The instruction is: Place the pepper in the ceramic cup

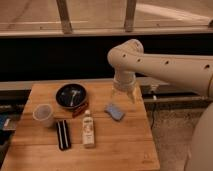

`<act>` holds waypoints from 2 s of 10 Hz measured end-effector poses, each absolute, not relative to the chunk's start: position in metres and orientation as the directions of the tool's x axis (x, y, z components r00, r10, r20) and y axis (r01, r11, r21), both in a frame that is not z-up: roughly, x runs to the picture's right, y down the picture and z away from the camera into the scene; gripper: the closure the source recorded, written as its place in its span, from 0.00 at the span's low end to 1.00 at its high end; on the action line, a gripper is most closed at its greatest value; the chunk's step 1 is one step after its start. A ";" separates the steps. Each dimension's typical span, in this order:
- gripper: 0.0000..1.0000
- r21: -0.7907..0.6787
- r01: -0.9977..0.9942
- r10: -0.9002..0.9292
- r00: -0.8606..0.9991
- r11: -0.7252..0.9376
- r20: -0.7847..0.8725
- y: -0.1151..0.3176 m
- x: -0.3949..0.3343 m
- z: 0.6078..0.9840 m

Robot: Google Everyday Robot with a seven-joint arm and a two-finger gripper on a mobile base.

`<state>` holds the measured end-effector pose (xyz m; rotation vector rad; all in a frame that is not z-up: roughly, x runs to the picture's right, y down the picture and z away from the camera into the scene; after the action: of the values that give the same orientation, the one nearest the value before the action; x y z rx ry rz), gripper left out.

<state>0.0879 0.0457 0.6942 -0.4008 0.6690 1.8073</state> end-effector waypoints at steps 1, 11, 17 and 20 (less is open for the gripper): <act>0.35 0.245 -0.942 0.751 -0.330 -0.227 -0.573 0.046 0.088 0.694; 0.35 0.269 -0.939 0.754 -0.333 -0.212 -0.566 0.047 0.090 0.697; 0.35 0.245 -0.957 0.764 -0.275 -0.157 -0.584 0.044 0.059 0.724; 0.35 0.146 -0.979 0.782 -0.200 -0.140 -0.591 0.031 0.033 0.735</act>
<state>0.0333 0.0307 0.7348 -0.4433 0.5971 1.6908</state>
